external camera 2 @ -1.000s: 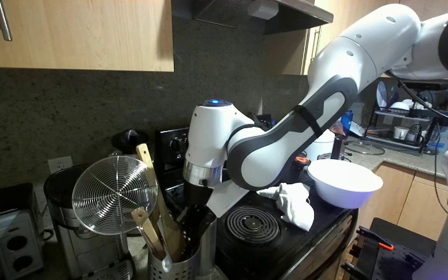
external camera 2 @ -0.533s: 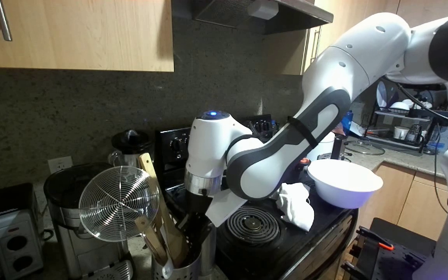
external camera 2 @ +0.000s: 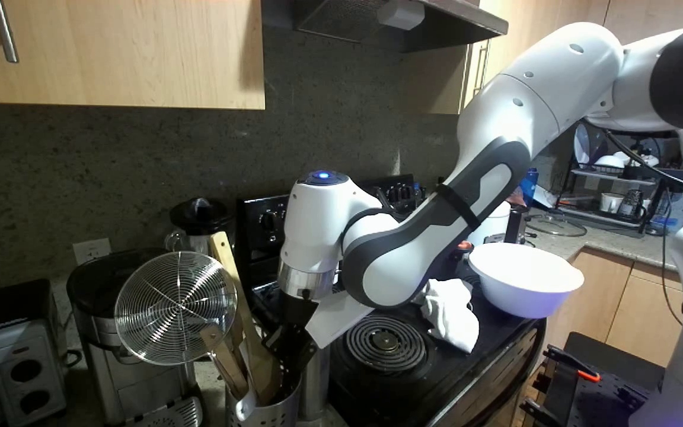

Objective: Move the cutlery holder to the left side of the countertop

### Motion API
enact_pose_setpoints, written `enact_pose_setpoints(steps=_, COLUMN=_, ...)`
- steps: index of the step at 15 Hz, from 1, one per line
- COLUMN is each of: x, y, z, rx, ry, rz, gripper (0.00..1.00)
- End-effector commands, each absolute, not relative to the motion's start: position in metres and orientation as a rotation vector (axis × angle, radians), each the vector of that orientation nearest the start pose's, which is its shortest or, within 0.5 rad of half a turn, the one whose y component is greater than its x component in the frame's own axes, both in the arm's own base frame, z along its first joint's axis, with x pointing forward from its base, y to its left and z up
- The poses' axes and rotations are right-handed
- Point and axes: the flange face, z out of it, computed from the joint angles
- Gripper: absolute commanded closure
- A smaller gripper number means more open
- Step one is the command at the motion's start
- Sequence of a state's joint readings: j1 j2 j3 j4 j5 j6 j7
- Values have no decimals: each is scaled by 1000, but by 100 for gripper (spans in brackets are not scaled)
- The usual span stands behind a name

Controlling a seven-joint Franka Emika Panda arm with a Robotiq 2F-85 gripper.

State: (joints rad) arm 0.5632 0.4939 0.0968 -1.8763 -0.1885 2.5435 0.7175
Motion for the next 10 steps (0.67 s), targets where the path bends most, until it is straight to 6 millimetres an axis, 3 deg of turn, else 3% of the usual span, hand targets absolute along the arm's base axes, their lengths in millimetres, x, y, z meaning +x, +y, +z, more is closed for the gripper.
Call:
enact_pose_setpoints(steps=1, x=526, y=410, z=281, rx=-3054, ry=-84, rz=-368, gripper=95)
enact_pose_setpoints(steps=2, x=526, y=411, z=281, rx=-3056, ry=-86, rz=-374, gripper=89)
enact_pose_setpoints(steps=3, x=526, y=413, z=281, rx=-3057, ry=-89, rz=-378, gripper=68)
enact_pose_setpoints(steps=6, x=530, y=419, z=291, rx=-3044, ry=-82, rz=-410, gripper=58)
enact_pose_setpoints(steps=10, x=532, y=425, z=300, rx=-3035, ry=-81, rz=-446, gripper=27)
